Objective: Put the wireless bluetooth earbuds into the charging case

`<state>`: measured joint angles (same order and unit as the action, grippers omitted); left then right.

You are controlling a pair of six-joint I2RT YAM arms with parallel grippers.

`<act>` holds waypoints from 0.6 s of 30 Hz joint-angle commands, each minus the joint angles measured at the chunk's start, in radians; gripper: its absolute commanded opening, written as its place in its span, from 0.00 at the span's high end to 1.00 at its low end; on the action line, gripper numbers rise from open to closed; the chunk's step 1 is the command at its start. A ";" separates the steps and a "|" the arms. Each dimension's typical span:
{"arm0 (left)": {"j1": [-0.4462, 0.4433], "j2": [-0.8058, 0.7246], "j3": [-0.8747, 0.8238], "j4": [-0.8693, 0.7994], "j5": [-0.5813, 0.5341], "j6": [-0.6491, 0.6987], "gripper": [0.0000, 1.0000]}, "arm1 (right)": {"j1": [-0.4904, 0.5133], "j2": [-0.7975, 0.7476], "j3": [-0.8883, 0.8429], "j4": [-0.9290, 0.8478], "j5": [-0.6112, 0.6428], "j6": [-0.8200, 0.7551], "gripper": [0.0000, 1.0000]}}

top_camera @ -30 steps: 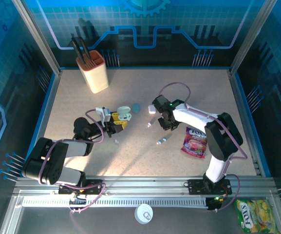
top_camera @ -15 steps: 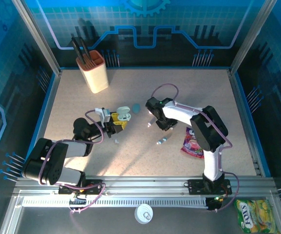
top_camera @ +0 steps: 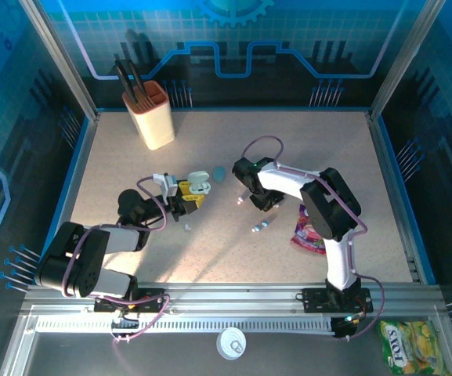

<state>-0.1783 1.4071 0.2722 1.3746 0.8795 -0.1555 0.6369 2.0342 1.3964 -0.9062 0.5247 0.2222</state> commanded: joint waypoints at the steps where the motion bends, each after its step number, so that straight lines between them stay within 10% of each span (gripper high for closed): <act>1: 0.013 -0.016 -0.013 0.027 0.003 0.017 0.76 | 0.017 0.029 0.023 -0.043 0.026 0.035 0.74; 18: 0.001 0.018 0.003 0.027 -0.020 0.023 0.76 | 0.014 -0.187 -0.039 0.030 -0.121 0.076 0.81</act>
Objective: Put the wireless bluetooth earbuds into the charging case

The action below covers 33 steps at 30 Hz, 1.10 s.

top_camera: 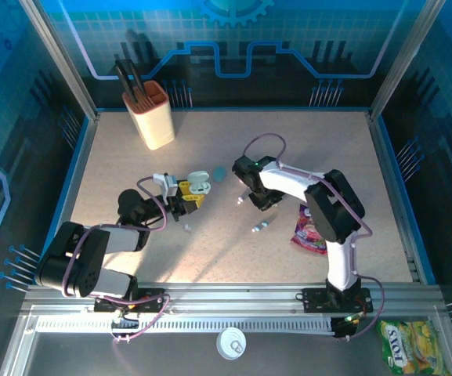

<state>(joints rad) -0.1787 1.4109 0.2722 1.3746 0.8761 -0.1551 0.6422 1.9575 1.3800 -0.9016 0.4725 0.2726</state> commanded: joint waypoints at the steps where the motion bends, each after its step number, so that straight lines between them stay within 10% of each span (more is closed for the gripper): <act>1: -0.006 0.016 0.005 0.027 -0.034 0.031 0.77 | 0.007 -0.146 -0.037 0.041 -0.098 0.028 0.81; 16: -0.197 0.107 0.091 0.027 -0.266 0.212 0.78 | -0.014 -0.574 -0.109 0.410 -0.829 0.092 0.82; 33: -0.238 0.132 0.135 0.027 -0.296 0.214 0.77 | 0.087 -0.402 0.045 0.481 -0.848 0.092 0.82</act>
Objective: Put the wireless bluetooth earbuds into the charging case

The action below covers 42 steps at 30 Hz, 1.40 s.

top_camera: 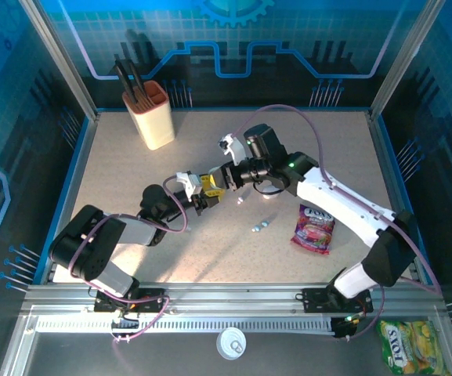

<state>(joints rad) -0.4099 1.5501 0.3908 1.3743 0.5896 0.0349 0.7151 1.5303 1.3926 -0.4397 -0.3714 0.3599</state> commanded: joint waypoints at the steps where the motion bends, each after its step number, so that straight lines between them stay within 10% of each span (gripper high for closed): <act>1: -0.007 -0.010 0.013 0.027 -0.009 0.025 0.77 | 0.015 0.032 0.031 0.025 -0.003 0.009 0.82; 42: -0.007 -0.057 -0.015 0.028 -0.120 0.008 0.78 | -0.010 0.011 -0.097 0.077 0.115 0.090 0.76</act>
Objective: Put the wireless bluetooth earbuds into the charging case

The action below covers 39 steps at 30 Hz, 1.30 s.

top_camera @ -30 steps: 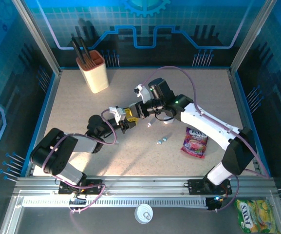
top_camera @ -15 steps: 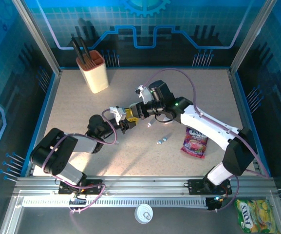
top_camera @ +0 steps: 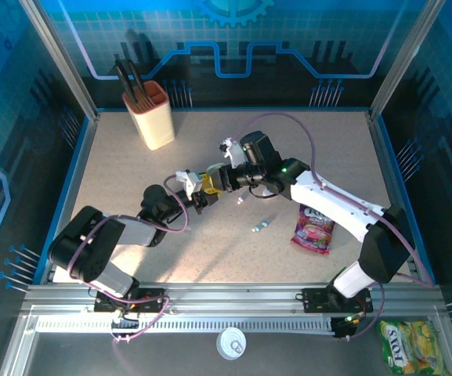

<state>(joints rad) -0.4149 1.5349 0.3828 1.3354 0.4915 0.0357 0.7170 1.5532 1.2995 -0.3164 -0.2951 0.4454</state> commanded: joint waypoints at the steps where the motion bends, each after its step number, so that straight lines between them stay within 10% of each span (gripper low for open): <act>1: -0.002 -0.043 -0.008 0.067 -0.021 0.007 0.78 | -0.012 -0.010 0.000 -0.050 0.043 0.003 0.76; 23: 0.001 -0.013 -0.007 0.067 0.019 0.011 0.77 | -0.010 -0.123 -0.016 0.015 -0.006 -0.061 0.53; 28: 0.011 -0.023 -0.041 0.065 0.012 0.055 0.77 | -0.012 -0.133 0.016 -0.033 0.065 -0.087 0.69; 39: 0.043 -0.053 -0.085 0.065 0.082 0.059 0.78 | -0.003 0.052 0.258 -0.199 0.209 -0.124 0.63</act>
<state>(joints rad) -0.3813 1.5082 0.3153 1.3674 0.5278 0.0631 0.7128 1.5482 1.4891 -0.4431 -0.1368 0.3435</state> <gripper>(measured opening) 0.357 0.371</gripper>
